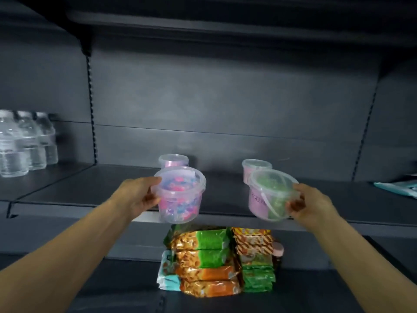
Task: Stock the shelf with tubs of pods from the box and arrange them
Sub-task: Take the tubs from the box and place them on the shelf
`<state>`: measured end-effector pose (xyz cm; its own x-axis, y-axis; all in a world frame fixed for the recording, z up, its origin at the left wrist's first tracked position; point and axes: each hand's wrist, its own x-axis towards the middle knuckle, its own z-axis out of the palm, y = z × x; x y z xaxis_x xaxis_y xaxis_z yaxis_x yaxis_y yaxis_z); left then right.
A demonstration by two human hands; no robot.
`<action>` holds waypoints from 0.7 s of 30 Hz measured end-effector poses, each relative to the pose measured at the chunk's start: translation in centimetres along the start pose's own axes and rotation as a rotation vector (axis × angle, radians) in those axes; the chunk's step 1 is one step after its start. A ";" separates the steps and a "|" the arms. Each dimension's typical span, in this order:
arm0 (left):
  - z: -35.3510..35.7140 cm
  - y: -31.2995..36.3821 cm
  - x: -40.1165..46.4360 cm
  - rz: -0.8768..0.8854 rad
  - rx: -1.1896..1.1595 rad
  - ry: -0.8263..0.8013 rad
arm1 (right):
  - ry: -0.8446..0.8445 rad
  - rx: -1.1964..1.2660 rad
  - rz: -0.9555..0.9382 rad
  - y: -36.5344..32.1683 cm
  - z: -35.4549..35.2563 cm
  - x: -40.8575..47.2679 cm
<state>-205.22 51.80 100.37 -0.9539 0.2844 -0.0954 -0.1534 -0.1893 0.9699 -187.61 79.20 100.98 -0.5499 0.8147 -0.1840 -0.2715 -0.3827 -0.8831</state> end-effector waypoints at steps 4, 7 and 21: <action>4.6 -0.8 4.5 -0.021 -0.003 -0.013 | 0.037 0.011 0.003 -1.4 -0.4 5.2; 8.2 -1.7 8.4 -0.027 -0.028 0.015 | 0.059 0.033 -0.011 -2.4 -0.7 9.3; 18.9 -4.7 19.8 -0.006 -0.132 0.312 | 0.242 0.076 -0.045 -3.2 0.4 25.8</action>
<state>-218.49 76.05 98.16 -0.9827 -0.0113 -0.1850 -0.1721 -0.3148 0.9334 -201.20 101.30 99.25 -0.3332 0.9089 -0.2508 -0.3550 -0.3674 -0.8596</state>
